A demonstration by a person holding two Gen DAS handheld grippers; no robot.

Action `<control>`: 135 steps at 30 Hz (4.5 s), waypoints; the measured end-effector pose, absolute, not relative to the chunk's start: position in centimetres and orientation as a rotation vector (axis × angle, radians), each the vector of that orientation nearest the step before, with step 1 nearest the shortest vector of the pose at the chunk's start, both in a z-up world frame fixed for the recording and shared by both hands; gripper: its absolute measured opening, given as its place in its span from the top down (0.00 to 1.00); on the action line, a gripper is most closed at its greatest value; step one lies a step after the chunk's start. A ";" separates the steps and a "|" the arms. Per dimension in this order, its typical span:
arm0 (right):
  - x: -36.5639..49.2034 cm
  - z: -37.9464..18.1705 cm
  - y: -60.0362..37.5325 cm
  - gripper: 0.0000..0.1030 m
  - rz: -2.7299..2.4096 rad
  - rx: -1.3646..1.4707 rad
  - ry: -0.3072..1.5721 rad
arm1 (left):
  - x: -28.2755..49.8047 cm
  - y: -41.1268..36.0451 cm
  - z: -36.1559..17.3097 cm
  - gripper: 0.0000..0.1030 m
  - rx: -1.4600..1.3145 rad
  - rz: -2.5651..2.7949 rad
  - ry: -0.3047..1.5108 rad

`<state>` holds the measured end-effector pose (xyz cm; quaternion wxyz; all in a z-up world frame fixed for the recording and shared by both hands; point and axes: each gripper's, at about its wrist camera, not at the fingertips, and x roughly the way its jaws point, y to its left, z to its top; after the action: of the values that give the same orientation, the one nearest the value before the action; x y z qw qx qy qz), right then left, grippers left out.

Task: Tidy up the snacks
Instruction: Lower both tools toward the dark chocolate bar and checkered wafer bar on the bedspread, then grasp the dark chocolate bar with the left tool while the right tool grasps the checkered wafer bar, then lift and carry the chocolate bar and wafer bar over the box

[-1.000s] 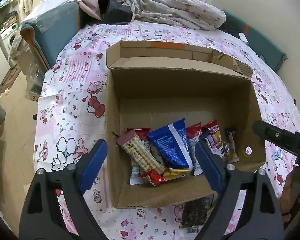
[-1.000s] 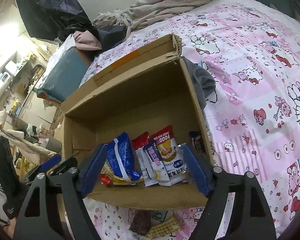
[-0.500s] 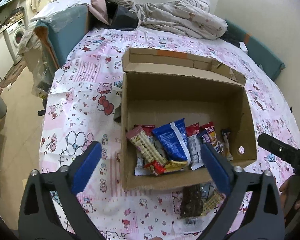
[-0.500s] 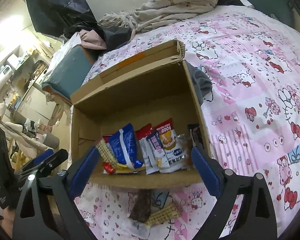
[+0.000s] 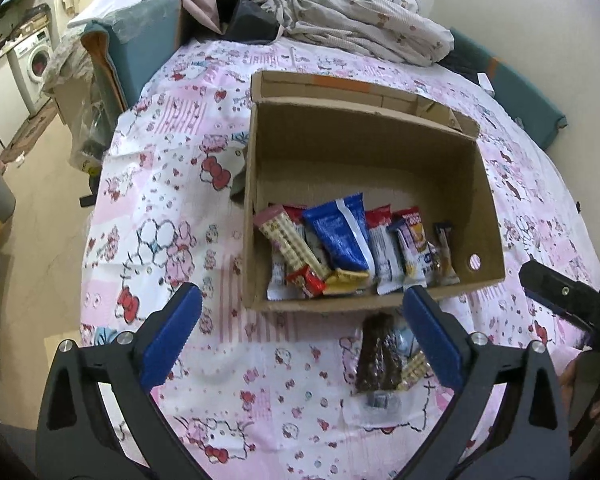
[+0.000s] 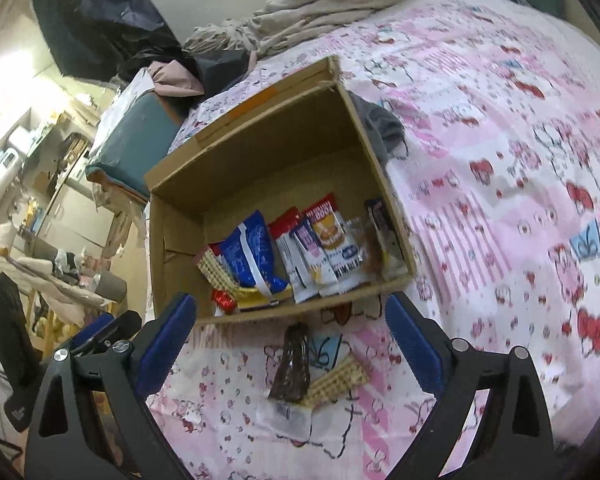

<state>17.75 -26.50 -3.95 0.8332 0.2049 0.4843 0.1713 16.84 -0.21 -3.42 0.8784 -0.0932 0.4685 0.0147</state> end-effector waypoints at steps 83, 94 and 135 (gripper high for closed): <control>18.0 -17.2 -19.7 0.30 0.230 0.411 1.528 | 11.3 -2.7 -14.1 0.89 -0.189 -0.075 1.477; 16.8 -15.5 -20.5 0.73 0.266 0.330 1.416 | 10.5 -3.3 -11.7 0.91 -0.192 -0.085 1.396; 25.8 -3.8 -26.1 0.73 0.411 0.457 1.056 | 23.5 -2.7 -1.9 0.91 -0.033 -0.037 1.055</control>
<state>25.76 -26.11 -3.81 0.8192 0.2148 0.4955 0.1931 23.53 -2.73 -1.86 0.8638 -0.0158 0.5033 -0.0176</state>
